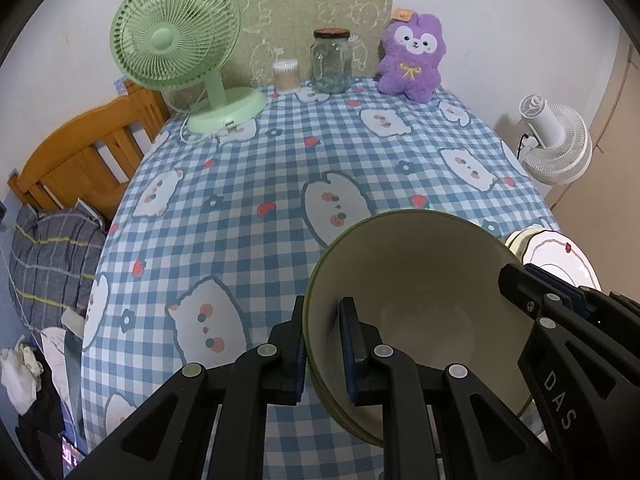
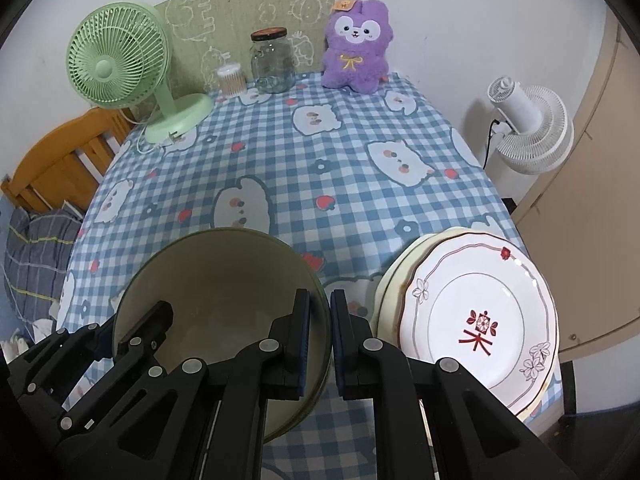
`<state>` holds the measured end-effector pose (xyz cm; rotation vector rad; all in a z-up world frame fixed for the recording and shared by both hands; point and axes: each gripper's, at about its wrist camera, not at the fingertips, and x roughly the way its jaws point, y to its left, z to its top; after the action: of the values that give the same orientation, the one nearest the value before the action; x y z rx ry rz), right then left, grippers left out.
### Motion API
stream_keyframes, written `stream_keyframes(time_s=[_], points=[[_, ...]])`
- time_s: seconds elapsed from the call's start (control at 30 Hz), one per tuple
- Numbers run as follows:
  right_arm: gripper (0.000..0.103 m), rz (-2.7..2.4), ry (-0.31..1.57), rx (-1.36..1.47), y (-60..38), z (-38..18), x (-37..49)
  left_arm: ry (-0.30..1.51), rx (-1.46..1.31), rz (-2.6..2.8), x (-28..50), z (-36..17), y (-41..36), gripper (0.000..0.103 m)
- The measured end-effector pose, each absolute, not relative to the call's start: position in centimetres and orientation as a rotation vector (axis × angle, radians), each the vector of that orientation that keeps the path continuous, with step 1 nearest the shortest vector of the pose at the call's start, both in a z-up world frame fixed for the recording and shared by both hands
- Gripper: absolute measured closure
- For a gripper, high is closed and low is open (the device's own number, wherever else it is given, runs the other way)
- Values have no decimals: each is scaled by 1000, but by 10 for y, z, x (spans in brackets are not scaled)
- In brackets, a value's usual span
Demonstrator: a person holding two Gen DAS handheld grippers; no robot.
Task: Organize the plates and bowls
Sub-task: 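Lower the patterned bowl beside the plate stack and open both tools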
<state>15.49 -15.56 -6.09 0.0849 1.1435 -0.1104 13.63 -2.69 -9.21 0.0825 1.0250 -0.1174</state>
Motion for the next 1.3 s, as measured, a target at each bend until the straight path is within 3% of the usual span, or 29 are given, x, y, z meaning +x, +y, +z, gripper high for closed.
stream_keyframes(time_s=[0.57,0.73,0.83,0.9,0.97,1.0,1.3], points=[[86,-122,1167,77,-154,-71,155,1036,89,-117,131,-107,-27,90],[80,-107,1172,72,-155,-72,155,1042,63,-126,133,-107,-26,74],[65,-119,1165,68,-156,-71,154,1054,49,-124,134,-108,-24,68],[48,-118,1155,75,-155,-69,153,1051,40,-125,134,-107,-23,62],[43,-119,1144,77,-156,-66,153,1045,39,-126,135,-104,-22,57],[42,-119,1144,76,-155,-64,153,1045,38,-130,135,-104,-22,49],[40,-116,1162,86,-156,-64,155,1038,44,-151,135,-101,-23,35]])
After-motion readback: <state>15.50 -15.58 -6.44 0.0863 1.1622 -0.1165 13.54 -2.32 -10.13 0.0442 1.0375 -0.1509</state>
